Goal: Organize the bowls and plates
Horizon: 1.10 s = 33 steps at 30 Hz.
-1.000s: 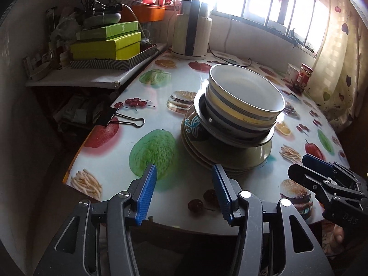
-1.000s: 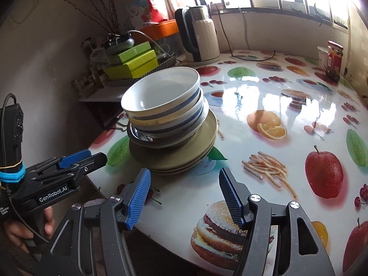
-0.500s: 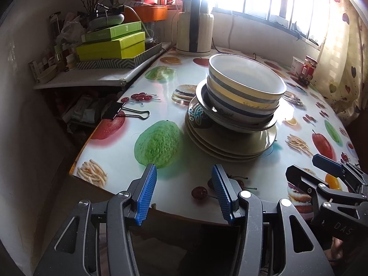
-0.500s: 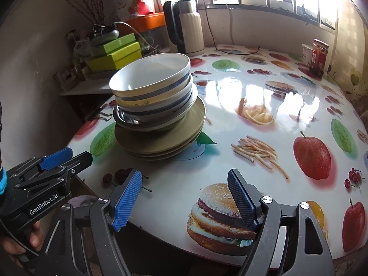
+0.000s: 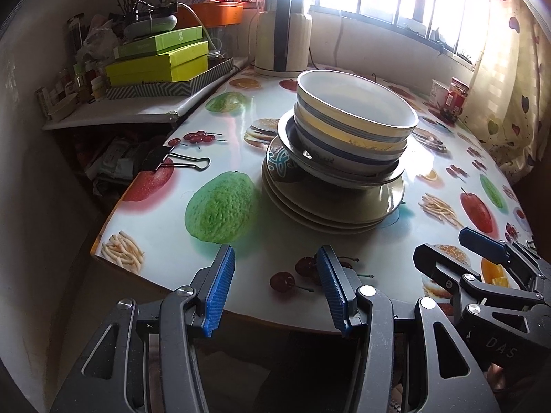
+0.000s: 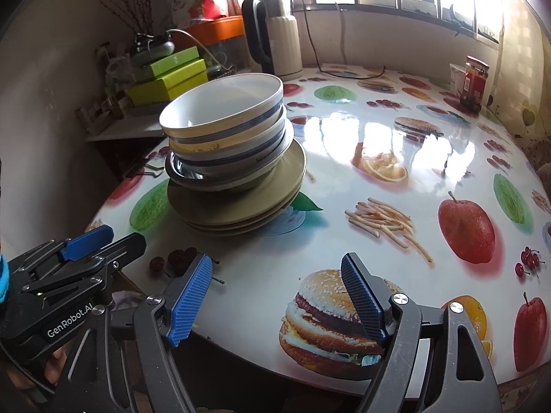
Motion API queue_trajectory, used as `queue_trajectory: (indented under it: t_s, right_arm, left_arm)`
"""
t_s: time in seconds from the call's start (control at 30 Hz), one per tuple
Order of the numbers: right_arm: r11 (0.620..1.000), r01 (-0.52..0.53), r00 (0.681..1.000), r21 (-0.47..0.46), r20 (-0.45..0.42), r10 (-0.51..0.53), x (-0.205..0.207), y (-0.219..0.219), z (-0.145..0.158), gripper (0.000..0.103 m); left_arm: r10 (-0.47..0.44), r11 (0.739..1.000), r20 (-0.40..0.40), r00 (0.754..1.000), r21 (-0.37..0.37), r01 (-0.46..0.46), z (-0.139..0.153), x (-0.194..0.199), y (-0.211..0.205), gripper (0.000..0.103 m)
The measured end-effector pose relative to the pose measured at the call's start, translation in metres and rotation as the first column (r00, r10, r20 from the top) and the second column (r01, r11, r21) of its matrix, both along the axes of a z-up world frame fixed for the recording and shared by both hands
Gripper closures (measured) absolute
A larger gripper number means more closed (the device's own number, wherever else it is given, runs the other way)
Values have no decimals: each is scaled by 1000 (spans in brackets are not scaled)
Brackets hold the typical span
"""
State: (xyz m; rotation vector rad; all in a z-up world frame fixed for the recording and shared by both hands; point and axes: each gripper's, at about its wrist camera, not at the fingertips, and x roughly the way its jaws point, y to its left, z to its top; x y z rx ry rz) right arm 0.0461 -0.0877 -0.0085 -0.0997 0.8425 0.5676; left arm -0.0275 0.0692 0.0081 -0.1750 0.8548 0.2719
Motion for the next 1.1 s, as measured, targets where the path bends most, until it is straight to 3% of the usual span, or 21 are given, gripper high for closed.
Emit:
queue_trajectory:
  t_s: [1.1]
  right_arm:
    - [1000, 17, 1000, 8, -5, -17, 0, -4, -1, 25]
  left_arm:
    - [-16, 1000, -20, 1000, 14, 16, -3, 4, -9, 52]
